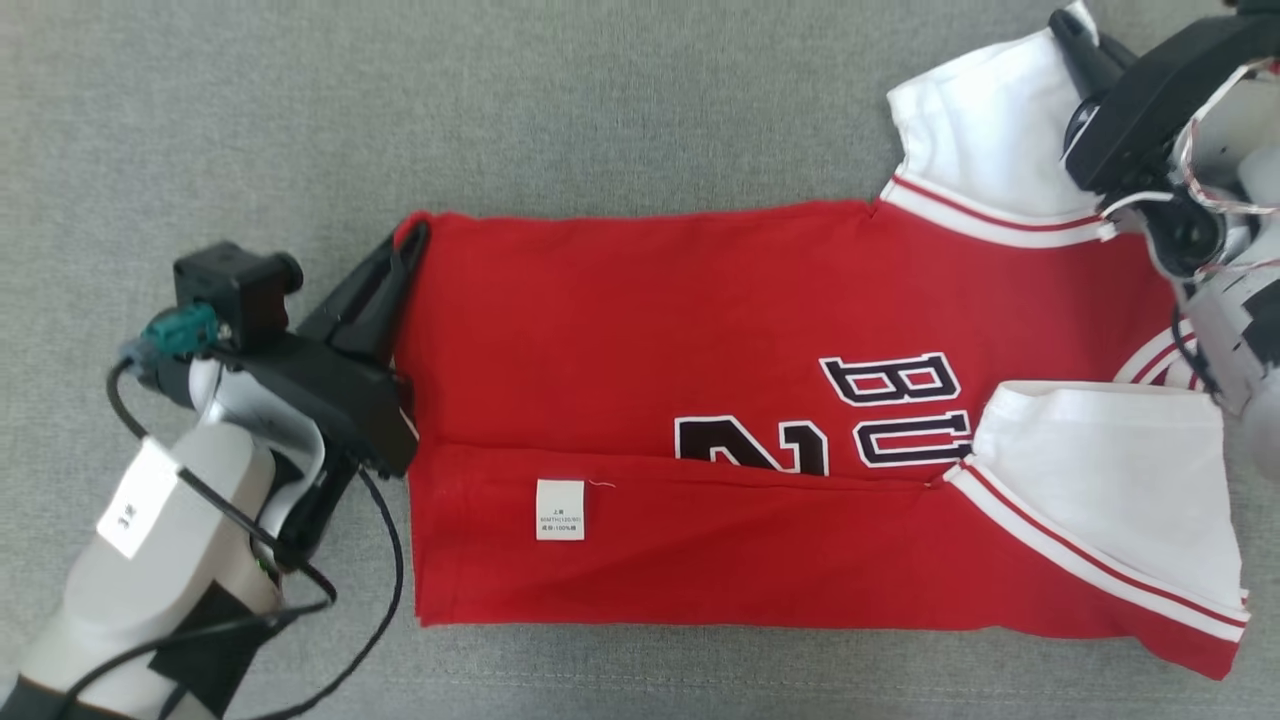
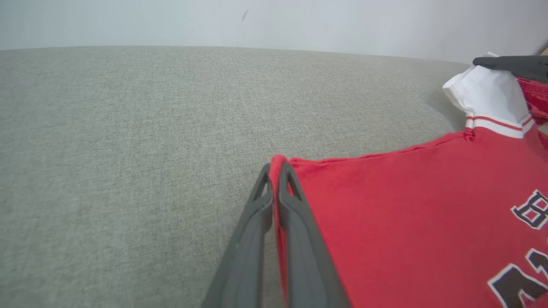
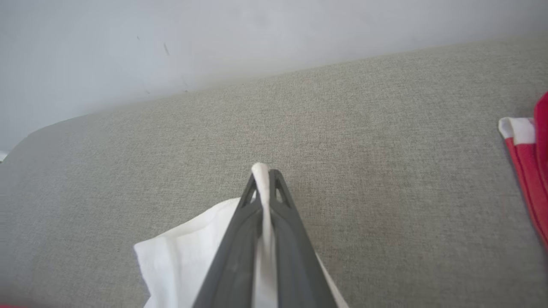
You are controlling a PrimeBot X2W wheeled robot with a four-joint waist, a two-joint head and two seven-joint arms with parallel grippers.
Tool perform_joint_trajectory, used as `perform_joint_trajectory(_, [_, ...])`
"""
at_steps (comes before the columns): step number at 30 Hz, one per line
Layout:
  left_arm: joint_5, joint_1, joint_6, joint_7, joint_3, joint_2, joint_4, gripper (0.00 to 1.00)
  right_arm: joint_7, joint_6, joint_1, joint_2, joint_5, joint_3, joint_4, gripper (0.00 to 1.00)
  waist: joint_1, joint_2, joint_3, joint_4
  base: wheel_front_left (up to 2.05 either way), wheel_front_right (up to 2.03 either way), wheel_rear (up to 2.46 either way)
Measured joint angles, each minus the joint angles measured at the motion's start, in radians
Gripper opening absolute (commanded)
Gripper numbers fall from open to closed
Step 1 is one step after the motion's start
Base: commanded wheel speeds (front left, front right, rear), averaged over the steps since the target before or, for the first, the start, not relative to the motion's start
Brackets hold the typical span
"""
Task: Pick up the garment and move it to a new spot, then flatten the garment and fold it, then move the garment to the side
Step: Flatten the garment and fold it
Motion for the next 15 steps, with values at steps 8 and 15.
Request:
perform_joint_trajectory(8, [0.000,0.065,-0.006,-0.037,-0.010,0.014,-0.001,0.00,-0.071,0.007,0.072,0.011,0.025,-0.005,-0.001,0.00,0.0000,0.0000,-0.049,-0.008,0.00,0.00,0.00])
perform_joint_trajectory(15, [-0.001,0.130,-0.009,-0.066,-0.013,0.036,0.003,0.00,-0.125,0.009,0.152,0.000,0.044,0.007,-0.055,0.00,-0.0001,0.0000,-0.103,-0.027,0.00,0.00,0.00])
